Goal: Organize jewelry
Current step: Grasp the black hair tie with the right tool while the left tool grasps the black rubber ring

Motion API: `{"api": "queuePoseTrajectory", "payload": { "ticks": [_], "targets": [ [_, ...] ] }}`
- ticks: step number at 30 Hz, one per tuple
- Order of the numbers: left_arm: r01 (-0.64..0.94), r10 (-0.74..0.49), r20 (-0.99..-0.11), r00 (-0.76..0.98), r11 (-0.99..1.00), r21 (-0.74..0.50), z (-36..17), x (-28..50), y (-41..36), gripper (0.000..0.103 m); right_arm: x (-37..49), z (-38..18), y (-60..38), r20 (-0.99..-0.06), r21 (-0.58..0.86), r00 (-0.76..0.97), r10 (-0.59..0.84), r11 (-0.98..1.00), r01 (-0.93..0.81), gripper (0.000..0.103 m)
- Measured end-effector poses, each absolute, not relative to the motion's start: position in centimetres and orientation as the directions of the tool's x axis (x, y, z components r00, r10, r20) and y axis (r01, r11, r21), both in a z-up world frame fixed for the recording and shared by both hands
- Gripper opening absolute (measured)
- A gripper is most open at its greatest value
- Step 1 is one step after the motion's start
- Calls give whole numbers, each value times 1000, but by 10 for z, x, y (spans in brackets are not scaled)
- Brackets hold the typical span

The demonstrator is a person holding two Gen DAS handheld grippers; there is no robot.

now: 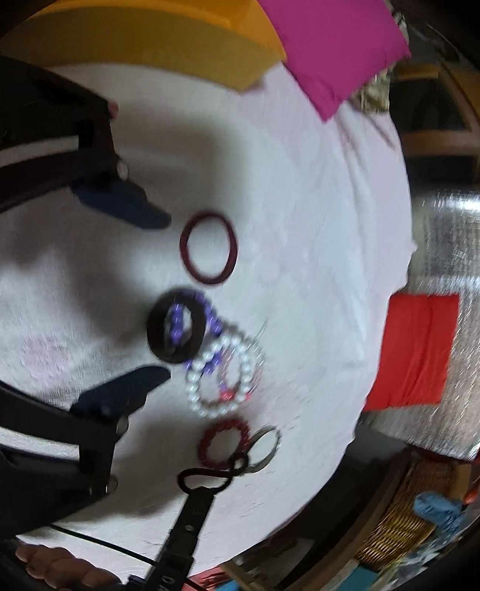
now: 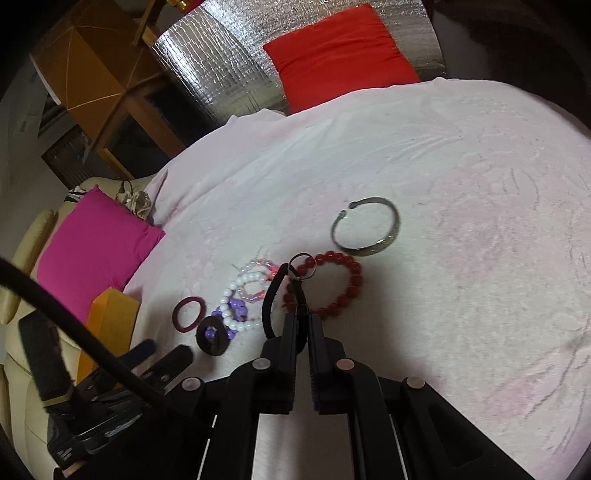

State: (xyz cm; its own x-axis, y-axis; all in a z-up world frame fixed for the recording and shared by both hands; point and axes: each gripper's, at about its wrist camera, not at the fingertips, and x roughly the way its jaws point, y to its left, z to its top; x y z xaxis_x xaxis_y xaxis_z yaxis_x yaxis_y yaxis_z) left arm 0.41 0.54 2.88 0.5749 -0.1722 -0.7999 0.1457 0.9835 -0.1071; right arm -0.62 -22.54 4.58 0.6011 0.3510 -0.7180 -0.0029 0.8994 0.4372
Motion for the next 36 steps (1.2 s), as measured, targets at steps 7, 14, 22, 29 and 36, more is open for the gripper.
{"api": "queuePoseTrajectory", "payload": {
  "ticks": [7, 14, 22, 29, 36],
  "targets": [
    [174, -210, -810, 547, 975, -136, 19, 15, -3, 48, -13, 44, -242, -720, 453, 600, 349, 891, 25, 7],
    [203, -255, -801, 541, 964, -170, 16, 12, -3, 13, -15, 47, -242, -712, 461, 604, 359, 887, 16, 7],
    [202, -261, -803, 536, 963, -179, 17, 4, 3, 5, -18, 52, -231, -701, 452, 613, 365, 892, -15, 7],
    [133, -253, -794, 553, 967, -215, 21, 8, 16, 14, -22, 50, -224, -701, 452, 609, 370, 892, -21, 7],
    [137, -264, -782, 565, 964, -226, 21, 17, 10, 32, -23, 45, -218, -710, 448, 596, 374, 894, -27, 7]
  ]
}}
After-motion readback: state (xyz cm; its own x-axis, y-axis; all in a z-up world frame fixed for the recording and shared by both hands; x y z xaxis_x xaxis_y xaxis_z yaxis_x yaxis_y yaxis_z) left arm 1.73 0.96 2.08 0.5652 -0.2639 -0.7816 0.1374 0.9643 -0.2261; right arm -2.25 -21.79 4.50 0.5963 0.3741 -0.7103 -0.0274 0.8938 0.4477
